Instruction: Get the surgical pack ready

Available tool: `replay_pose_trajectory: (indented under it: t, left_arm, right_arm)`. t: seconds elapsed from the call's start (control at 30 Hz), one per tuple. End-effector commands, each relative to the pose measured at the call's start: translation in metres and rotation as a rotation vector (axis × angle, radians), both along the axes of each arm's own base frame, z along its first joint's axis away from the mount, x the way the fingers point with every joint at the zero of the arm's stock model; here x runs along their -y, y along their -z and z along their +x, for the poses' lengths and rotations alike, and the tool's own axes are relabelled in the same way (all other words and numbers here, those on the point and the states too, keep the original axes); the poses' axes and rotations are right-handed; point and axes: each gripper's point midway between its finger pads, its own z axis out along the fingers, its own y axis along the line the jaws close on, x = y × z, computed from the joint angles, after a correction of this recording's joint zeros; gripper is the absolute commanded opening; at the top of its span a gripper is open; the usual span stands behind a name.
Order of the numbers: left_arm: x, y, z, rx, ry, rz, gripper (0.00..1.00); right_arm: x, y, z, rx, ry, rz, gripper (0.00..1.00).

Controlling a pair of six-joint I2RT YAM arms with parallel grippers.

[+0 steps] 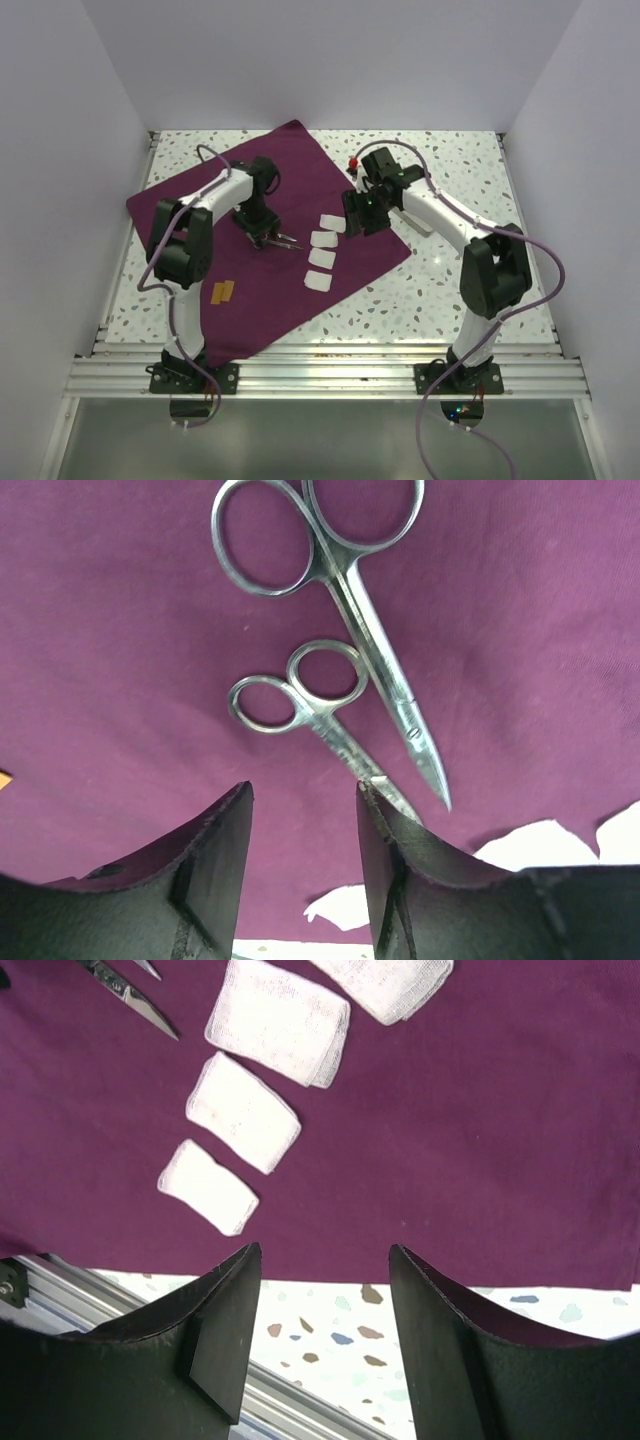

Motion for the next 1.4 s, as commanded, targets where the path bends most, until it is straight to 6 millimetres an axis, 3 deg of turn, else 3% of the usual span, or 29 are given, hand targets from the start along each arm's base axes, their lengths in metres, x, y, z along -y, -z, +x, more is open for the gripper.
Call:
replay_pose_trajectory:
  t: [0.0,0.8,1.13,1.37]
  left_arm:
    - [-0.002,-0.002,0.007,-0.005,-0.042,0.038,0.48]
    - [0.000,0.017,0.023,-0.023,-0.079,0.021,0.39]
    - [-0.005,0.030,0.014,-0.068,-0.113,0.055,0.45]
    - [-0.008,0.038,0.011,-0.068,-0.115,0.062,0.32]
  right_arm:
    - [0.000,-0.024,0.002,0.087,-0.016,0.040,0.57]
    - [0.008,-0.010,-0.006,0.082,-0.037,0.009,0.56]
    - [0.008,-0.011,-0.006,0.089,-0.040,0.012,0.55]
    - [0.009,-0.008,-0.007,0.084,-0.041,0.008,0.55]
